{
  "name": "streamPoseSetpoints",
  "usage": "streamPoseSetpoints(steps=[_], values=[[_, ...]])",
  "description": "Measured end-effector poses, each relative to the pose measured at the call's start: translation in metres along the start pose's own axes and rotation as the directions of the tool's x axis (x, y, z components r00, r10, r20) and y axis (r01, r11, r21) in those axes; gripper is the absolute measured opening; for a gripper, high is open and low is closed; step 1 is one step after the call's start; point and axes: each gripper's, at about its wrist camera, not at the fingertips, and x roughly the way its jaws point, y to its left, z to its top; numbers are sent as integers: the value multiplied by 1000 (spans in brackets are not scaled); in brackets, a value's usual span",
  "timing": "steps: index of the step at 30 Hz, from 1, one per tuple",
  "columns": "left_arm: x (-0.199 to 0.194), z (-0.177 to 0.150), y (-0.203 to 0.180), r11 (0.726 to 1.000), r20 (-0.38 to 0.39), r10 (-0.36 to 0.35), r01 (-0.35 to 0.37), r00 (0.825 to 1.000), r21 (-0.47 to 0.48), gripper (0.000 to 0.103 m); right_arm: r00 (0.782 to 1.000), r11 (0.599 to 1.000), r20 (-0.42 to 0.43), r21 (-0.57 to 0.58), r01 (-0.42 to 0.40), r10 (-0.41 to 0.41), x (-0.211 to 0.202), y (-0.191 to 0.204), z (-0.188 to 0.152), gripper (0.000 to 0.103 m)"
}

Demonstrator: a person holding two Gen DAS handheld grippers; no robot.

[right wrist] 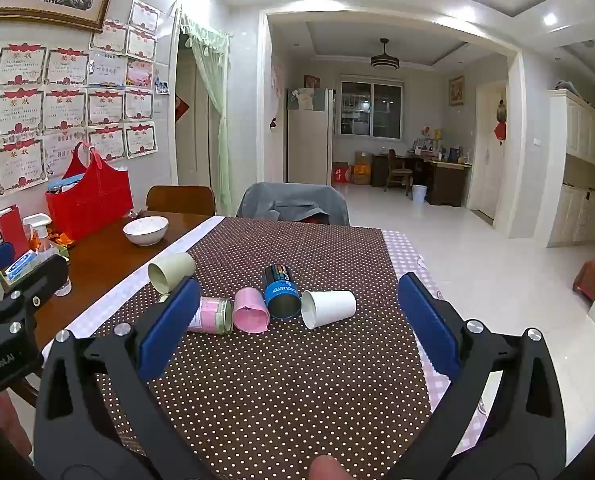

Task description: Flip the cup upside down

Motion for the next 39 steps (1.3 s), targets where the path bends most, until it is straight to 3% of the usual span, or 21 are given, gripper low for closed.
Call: streamPoseSetpoints(steps=[39], values=[[0,0,0,1000,5,2,-2,1000,1,91,1000,1000,2,7,3,-3,-4,-7,6,97]])
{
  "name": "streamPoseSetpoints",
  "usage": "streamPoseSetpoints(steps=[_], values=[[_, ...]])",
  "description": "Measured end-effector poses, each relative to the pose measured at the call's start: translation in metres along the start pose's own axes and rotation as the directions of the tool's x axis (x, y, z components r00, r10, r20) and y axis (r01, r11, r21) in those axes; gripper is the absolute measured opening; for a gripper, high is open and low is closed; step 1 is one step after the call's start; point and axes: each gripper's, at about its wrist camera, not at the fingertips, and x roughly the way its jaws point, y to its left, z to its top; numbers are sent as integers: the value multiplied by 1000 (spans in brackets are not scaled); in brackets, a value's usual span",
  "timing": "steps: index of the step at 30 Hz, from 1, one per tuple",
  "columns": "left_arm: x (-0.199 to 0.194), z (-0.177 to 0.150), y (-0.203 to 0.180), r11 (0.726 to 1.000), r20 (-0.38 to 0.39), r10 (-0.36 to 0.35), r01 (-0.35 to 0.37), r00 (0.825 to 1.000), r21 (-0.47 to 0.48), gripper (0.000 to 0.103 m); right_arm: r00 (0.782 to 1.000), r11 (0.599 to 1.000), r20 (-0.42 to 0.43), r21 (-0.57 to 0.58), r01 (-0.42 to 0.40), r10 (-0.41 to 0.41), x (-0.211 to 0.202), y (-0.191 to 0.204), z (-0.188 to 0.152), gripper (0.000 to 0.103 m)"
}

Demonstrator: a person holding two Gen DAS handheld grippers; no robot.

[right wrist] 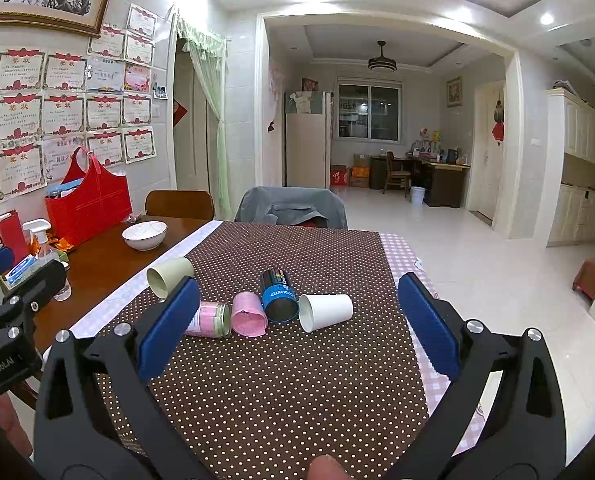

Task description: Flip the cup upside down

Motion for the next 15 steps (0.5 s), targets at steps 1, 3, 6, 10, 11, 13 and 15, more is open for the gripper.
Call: streamPoseSetpoints(steps=[1,3,6,10,11,13,15], values=[[0,0,0,1000,0,-1,1,1000,0,91,1000,1000,0,0,-1,1,0,0,1,97],[0,0,0,1000,1,0,0,1000,0,91,1000,1000,1,0,0,0,0,0,1,97],[0,0,0,1000,1,0,0,1000,0,91,1000,1000,1,1,1,-1,-1,-1,2,97],[-2,6,-3,1000,1,0,0,1000,-1,91,1000,1000,2,1,0,0,-1,-1,1,97],[-2,6,-3,1000,1,-1,1,1000,-1,91,1000,1000,2,0,0,0,-1,-1,2,97],[-2,6,-3,1000,1,0,0,1000,-1,91,1000,1000,2,1,-1,1,-1,-1,2,97],[-2,5,-3,1000,1,0,0,1000,-1,91,1000,1000,2,2,0,0,-1,-1,2,97]])
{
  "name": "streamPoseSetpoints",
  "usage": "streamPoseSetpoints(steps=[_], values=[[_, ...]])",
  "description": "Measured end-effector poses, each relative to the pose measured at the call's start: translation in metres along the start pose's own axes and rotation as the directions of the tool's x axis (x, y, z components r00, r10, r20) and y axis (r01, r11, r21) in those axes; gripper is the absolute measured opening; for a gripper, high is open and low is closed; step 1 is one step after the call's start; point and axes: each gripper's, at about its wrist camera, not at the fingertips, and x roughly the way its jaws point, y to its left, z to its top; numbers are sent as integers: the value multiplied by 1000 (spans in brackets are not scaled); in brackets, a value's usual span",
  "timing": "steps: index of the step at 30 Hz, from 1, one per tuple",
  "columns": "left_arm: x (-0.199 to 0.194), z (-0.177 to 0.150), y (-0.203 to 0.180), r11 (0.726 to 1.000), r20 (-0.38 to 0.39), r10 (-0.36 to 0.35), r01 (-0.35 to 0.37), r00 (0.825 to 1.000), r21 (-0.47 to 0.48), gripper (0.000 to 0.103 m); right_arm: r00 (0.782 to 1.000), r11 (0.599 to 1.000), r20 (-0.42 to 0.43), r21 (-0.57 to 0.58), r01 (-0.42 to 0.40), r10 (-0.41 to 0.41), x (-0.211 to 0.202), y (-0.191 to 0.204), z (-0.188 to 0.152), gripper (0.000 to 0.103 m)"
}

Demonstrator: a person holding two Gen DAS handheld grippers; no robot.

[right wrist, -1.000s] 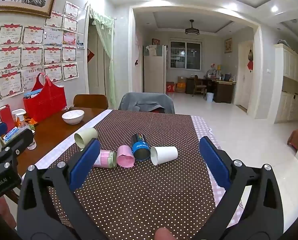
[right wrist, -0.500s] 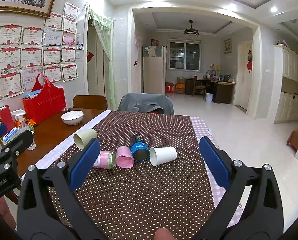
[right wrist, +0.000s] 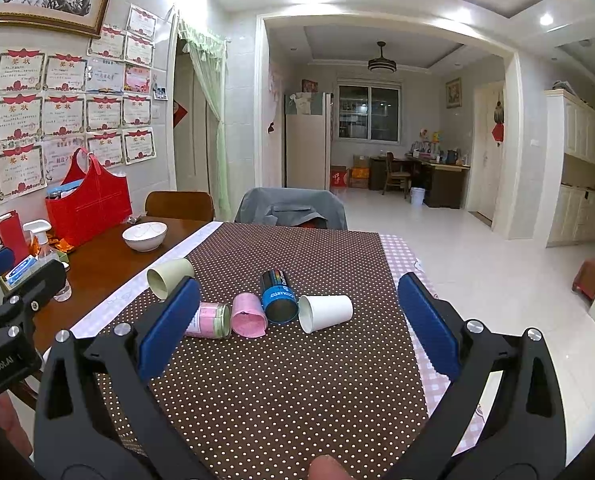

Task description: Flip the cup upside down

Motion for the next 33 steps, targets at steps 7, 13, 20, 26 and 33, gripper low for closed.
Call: streamPoseSetpoints(steps=[7,13,20,26,33], values=[[0,0,0,1000,0,-1,1,1000,-1,91,1000,1000,0,0,0,0,0,-1,1,97],[0,0,0,1000,1,-1,1,1000,-1,91,1000,1000,3,1,3,-3,-1,-1,1,97],[1,0,-3,1000,-1,3,-3,1000,-3,91,1000,1000,4,-5,1,-1,0,-1,0,97],[14,-10,-10,1000,-17,-11,11,1000,-4,91,1000,1000,-5,-7,-4,4,7,1,-1,97],[24,-10,-1,1000,-33,-3,3,999,4,91,999,1000,-37,-22,-9,8,26,6,-2,97]])
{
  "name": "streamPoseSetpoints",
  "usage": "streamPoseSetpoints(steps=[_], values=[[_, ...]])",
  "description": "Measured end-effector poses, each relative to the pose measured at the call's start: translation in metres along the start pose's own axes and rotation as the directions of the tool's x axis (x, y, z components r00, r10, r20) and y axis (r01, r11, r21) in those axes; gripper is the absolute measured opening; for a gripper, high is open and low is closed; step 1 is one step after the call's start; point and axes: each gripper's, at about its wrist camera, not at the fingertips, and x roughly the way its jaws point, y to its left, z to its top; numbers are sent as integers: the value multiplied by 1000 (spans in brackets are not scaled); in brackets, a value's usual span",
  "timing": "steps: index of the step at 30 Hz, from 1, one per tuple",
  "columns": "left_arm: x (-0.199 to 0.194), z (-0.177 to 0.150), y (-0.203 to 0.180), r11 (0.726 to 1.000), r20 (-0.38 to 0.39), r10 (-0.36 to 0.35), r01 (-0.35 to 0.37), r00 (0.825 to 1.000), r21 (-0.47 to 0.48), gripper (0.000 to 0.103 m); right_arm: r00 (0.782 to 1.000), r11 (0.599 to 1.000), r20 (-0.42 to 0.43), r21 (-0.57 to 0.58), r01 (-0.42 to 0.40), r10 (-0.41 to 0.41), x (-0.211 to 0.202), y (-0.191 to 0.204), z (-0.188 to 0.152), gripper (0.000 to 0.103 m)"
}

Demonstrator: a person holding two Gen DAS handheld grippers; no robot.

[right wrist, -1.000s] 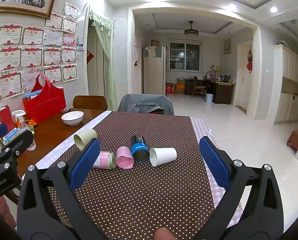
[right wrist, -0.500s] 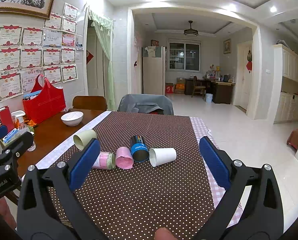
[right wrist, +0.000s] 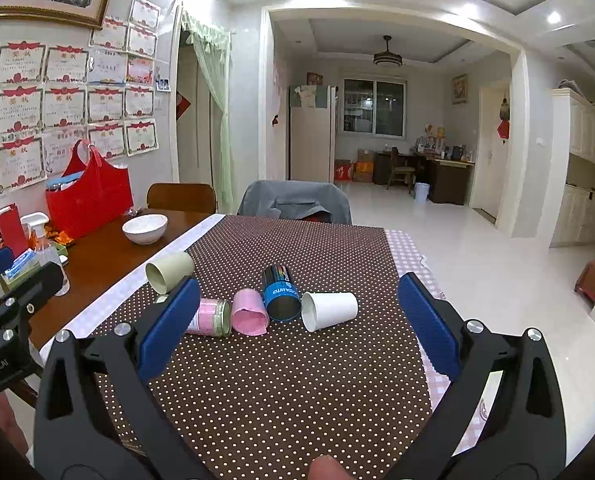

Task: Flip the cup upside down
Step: 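Move the left gripper to the pale green cup lying sideways and grasp it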

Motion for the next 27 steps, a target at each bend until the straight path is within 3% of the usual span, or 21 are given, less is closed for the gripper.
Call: streamPoseSetpoints(steps=[13,27], values=[[63,6,11,1000,-88,12,-11,996,14,91,995,999,-97,-23,-24,22,67,6,3,97],[161,7,35,1000,-247,4,-1,969,9,91,976,998,-214,-37,-60,51,156,21,12,97]])
